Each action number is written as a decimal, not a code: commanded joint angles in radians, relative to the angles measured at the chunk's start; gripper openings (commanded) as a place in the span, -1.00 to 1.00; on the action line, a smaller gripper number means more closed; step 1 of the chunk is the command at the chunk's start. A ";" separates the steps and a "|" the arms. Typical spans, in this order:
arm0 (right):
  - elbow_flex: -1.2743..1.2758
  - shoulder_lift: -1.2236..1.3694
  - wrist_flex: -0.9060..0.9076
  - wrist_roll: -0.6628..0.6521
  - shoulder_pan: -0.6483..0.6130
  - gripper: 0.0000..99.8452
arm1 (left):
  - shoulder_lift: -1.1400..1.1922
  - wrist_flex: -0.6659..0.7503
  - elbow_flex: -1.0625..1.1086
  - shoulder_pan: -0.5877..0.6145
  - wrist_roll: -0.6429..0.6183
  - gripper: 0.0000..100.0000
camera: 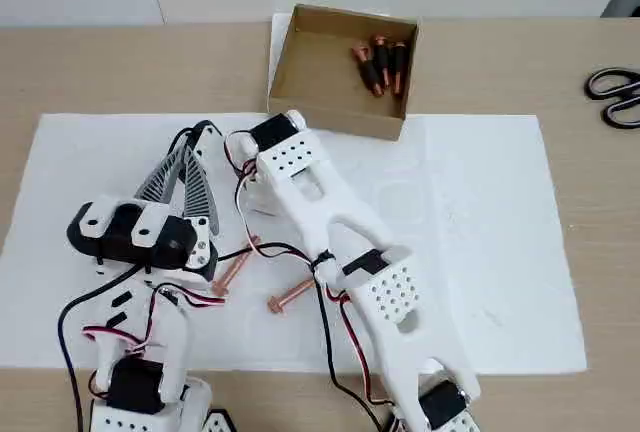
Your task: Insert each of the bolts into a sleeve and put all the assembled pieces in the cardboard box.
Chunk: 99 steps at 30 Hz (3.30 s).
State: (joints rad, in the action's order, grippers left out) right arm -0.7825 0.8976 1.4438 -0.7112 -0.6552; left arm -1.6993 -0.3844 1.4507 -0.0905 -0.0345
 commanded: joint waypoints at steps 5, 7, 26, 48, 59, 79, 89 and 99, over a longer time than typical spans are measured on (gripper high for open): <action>-0.141 0.004 -0.047 -0.002 -0.041 -0.55 | -0.008 -0.005 -0.038 0.009 -0.002 -0.99; -0.161 0.002 -0.047 -0.003 -0.031 -0.55 | -0.008 -0.005 -0.038 0.009 -0.002 -0.99; -0.195 0.008 0.062 -0.003 -0.015 -0.55 | -0.008 -0.005 -0.038 0.009 0.000 -0.99; -0.207 -0.007 0.120 0.000 0.012 -0.99 | -0.008 -0.005 -0.042 0.009 0.000 -0.99; -0.250 -0.277 0.236 0.218 0.093 -0.99 | -0.008 -0.005 -0.044 0.009 -0.005 -0.99; 0.307 -0.702 0.242 0.460 0.093 -0.99 | -0.006 -0.005 -0.044 0.008 -0.005 -0.99; 0.680 -0.993 0.102 0.508 0.097 -0.98 | 0.000 -0.005 -0.039 0.008 -0.005 -0.99; 1.191 -1.323 -0.348 0.505 0.305 -0.99 | 0.002 -0.361 -0.088 0.008 -0.006 -0.99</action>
State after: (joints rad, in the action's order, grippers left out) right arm 0.3207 -0.3115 1.2121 -0.2125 -0.3897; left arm -1.6978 -0.6713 1.4385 -0.0890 -0.0345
